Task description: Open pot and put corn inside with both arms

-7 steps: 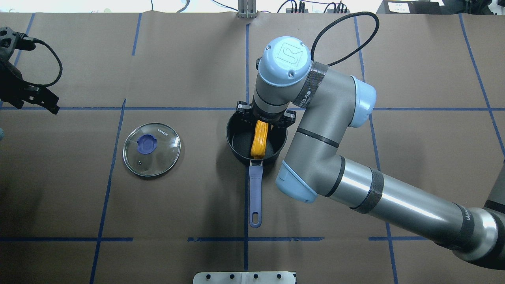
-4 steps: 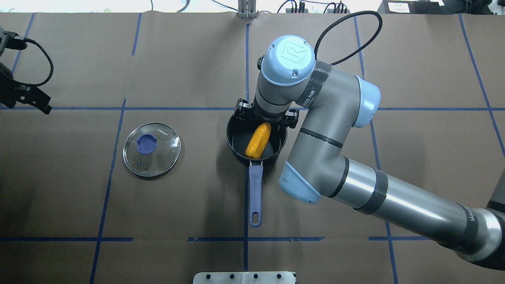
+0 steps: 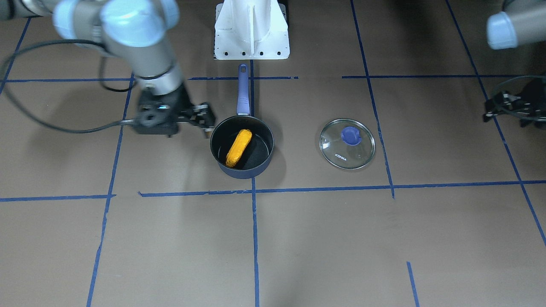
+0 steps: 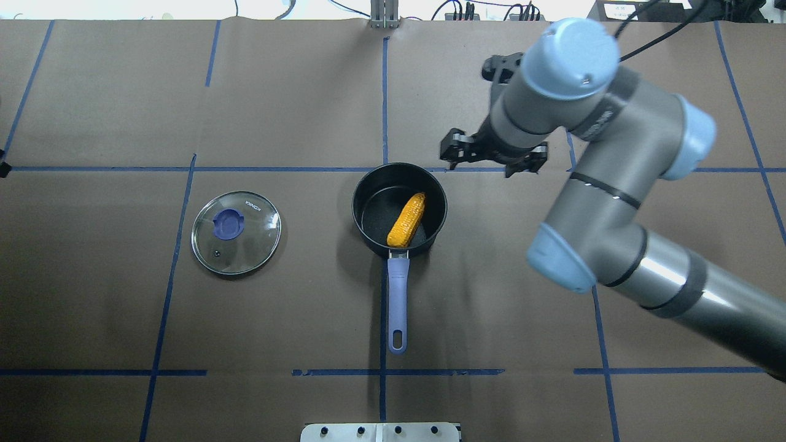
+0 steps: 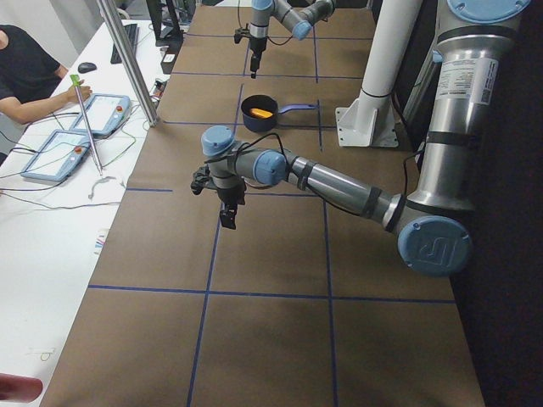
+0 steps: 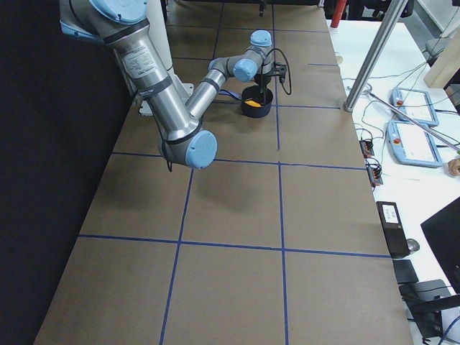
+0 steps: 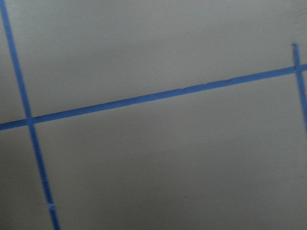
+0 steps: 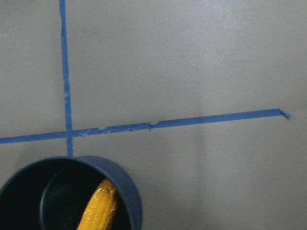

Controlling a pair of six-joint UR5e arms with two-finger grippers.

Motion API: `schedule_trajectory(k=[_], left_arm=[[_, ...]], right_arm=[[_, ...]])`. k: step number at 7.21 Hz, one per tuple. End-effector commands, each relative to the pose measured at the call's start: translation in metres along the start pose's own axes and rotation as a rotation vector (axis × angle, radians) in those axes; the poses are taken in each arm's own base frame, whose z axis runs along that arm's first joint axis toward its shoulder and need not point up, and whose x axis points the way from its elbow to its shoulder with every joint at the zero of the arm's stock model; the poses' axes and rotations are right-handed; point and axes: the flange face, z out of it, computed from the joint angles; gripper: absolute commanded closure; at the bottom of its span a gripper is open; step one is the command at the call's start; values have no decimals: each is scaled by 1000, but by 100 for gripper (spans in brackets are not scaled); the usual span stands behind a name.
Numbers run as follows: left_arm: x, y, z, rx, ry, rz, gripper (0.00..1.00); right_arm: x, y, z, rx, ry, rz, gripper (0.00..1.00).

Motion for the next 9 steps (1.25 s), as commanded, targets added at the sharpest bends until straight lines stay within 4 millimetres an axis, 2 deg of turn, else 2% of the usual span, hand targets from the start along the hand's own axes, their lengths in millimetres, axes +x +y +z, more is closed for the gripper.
schedule_trajectory(k=[1,3,4,5,6,7,9], left_arm=[[-89,17,8,-20,12,-6,0],[-131,37,7,-22,2,-86,0],[-143,52,13,-33,3,-74,0],[-146,54,11,-32,4,-53,0],[-148,56,12,-35,4,-53,0],[-162,76,18,-43,15,-61,0],[-170,84,15,-37,15,-69,0]], right_arm=[[112,-41,-24,-6,37,-112,1],[208,-66,-38,-20,81,-143,1],[270,-79,-47,-50,79,-158,1],[329,-93,-55,-75,66,-176,1],[386,-102,-54,-109,47,-199,1],[430,-112,-53,-133,20,-223,1],[520,-125,-54,-128,-34,-226,1]])
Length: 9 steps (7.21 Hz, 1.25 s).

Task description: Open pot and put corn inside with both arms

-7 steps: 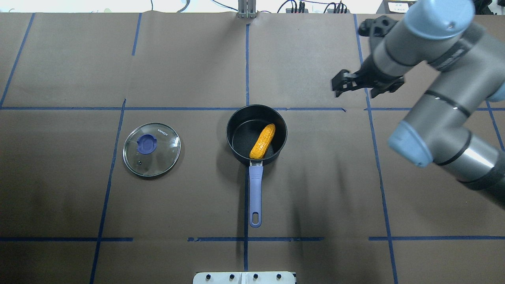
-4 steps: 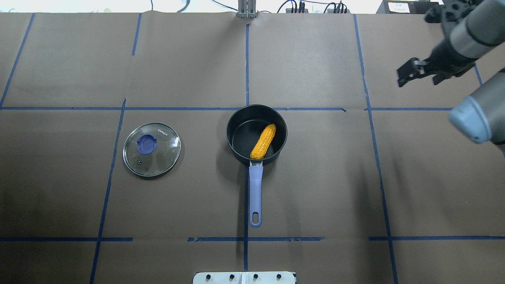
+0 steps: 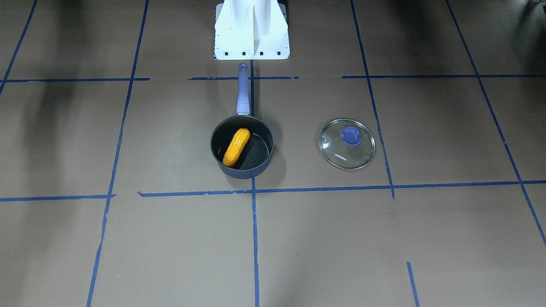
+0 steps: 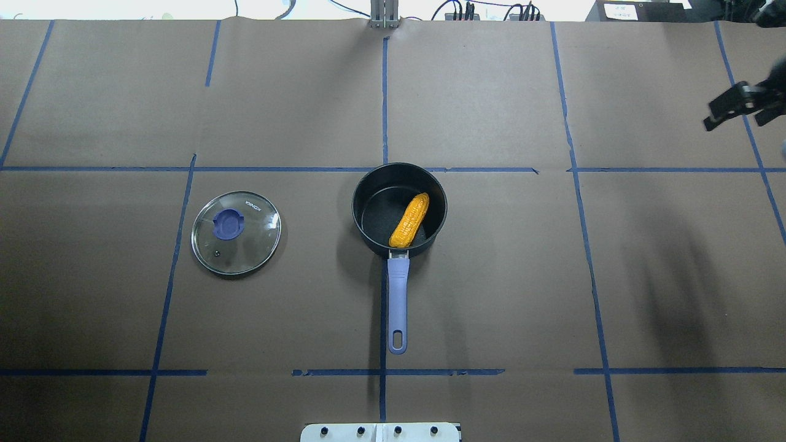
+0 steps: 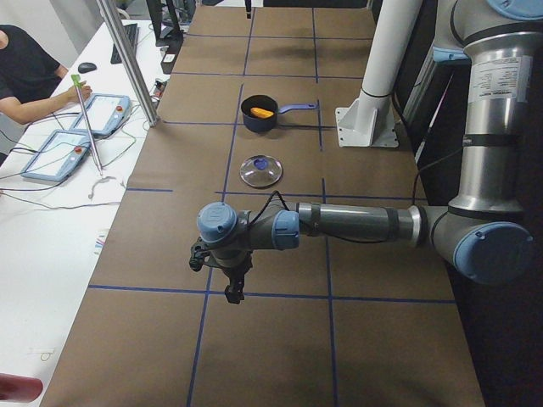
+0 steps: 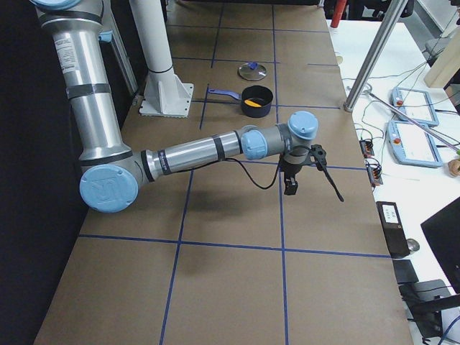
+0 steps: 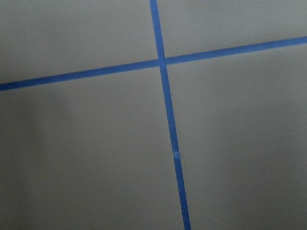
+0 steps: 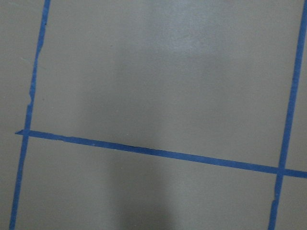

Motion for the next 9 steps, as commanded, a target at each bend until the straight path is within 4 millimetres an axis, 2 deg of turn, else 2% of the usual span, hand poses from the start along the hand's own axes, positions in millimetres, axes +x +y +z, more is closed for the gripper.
schedule_trajectory(k=[1,2,3,4,5,6,7,8,9], left_arm=[[-5,6,1,-1,2,-8,0],[-6,6,0,0,3,-7,0],[-6,7,0,0,3,-9,0],[-6,6,-2,5,3,-8,0],[-4,6,-3,8,4,-4,0],[-8,16,1,0,5,-15,0],[-7,16,0,3,5,-13,0],[-7,16,0,4,5,-14,0],[-7,16,-1,4,5,-14,0]], right_arm=[[108,18,6,10,-49,-58,1],[141,29,2,17,-43,-57,1],[173,62,2,17,-39,18,1],[187,87,10,9,-36,44,1],[183,95,8,14,-32,43,1],[185,114,13,10,-25,45,1],[178,121,4,23,-7,51,1],[163,133,-9,45,34,117,1],[157,141,-14,54,43,160,1]])
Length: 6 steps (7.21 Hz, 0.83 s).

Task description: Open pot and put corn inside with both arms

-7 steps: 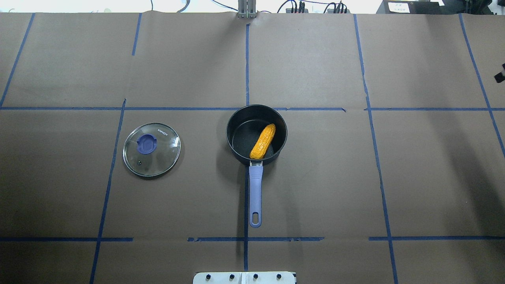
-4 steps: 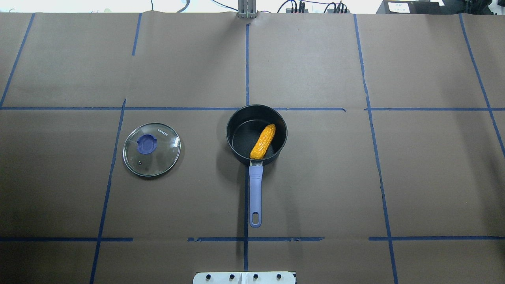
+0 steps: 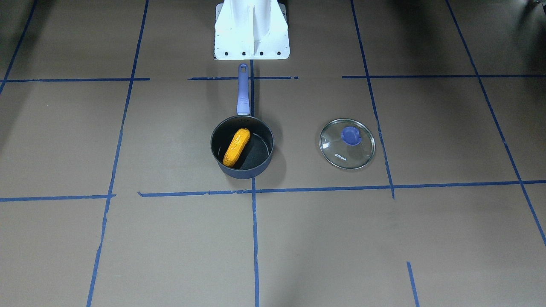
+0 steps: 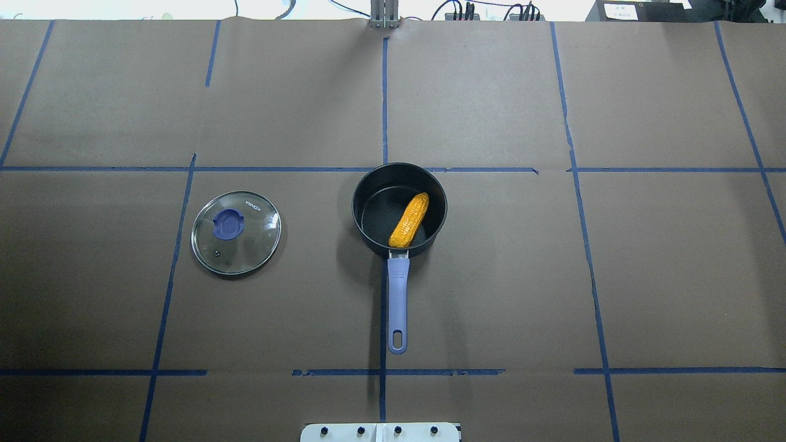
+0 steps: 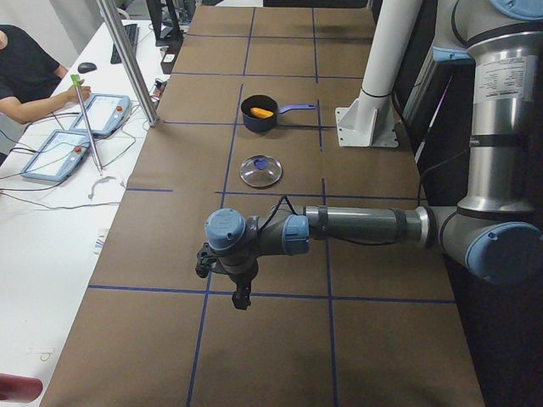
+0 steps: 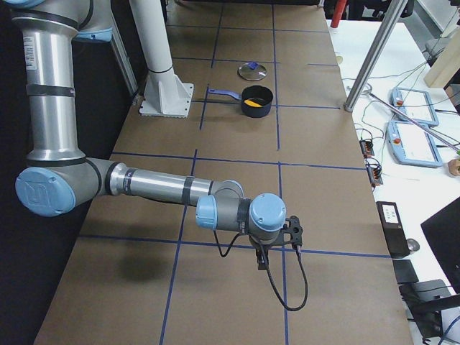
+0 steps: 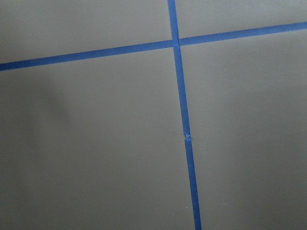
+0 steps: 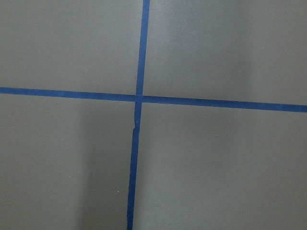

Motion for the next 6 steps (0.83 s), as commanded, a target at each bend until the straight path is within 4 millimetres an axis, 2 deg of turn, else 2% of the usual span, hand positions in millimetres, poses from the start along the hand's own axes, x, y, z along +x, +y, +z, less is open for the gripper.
schedule_trajectory(k=[1,6], left_arm=[[0,0,-1,2,0,-2,0],[0,0,0,2,0,-4,0]], right_arm=[[-10,13,-10,16,17,59,1],[-13,12,-9,13,9,57,1]])
